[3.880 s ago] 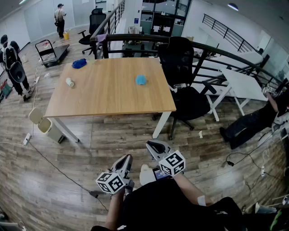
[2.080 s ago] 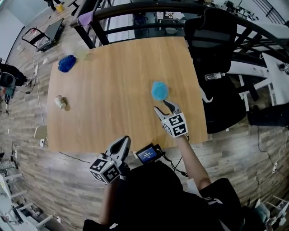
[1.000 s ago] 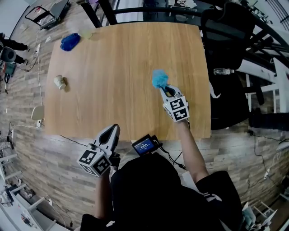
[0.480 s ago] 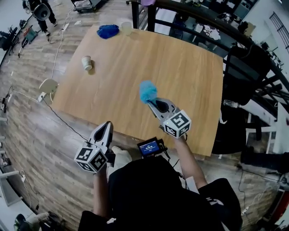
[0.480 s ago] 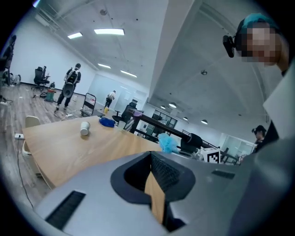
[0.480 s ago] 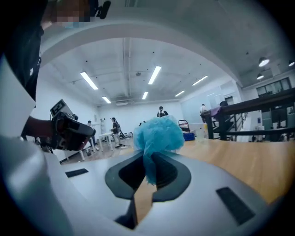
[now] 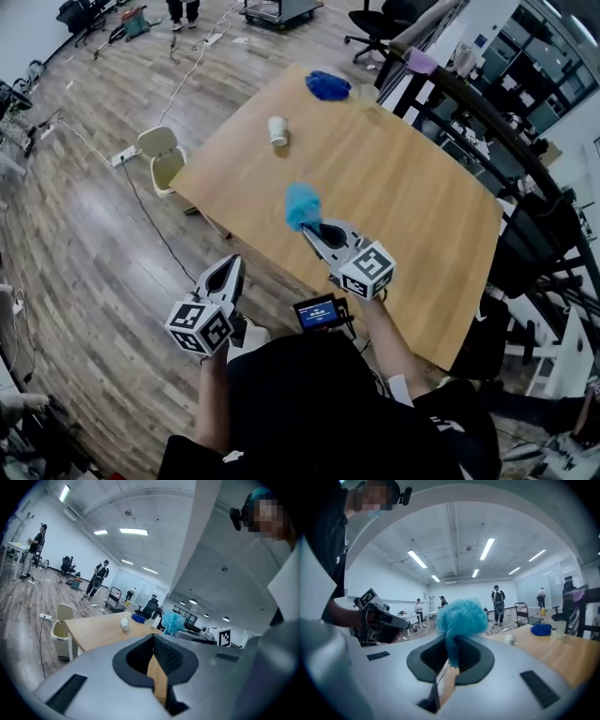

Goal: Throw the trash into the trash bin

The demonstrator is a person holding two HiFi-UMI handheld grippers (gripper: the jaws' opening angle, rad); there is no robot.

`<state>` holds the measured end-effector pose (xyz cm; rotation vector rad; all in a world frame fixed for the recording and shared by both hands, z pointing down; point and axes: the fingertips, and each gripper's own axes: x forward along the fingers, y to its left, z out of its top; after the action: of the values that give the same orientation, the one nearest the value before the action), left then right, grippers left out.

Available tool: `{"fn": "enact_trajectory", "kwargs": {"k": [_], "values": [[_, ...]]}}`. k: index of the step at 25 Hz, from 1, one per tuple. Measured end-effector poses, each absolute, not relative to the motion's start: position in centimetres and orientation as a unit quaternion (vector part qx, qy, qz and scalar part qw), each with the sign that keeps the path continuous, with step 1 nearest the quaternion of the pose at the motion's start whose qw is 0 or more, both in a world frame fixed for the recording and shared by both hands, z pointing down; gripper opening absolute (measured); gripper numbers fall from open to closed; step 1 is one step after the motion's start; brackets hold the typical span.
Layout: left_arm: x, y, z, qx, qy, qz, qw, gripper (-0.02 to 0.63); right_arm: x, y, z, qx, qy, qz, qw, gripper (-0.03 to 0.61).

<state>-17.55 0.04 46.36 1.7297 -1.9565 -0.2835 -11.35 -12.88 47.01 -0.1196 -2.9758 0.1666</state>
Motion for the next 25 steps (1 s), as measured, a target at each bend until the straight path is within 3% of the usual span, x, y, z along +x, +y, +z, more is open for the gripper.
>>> {"fn": "enact_trajectory", "kwargs": {"k": [12,18,25], "values": [[-34.5,15.6,47.1,0.542,-0.795,-0.142,0.233,0.008,-31.2,2.6,48.3,-0.164,-0.981,0.057,0.084,0.007],[-38.6,15.4,46.9,0.574,-0.788,-0.105,0.196,0.008,-37.5,4.1,48.8,-0.185,-0.976,0.047,0.103,0.007],[-50.4,14.6,49.8,0.54,-0.8,-0.113,0.237,0.008,-49.9,2.0,51.7,-0.196,-0.971,0.087,0.109,0.007]]}}
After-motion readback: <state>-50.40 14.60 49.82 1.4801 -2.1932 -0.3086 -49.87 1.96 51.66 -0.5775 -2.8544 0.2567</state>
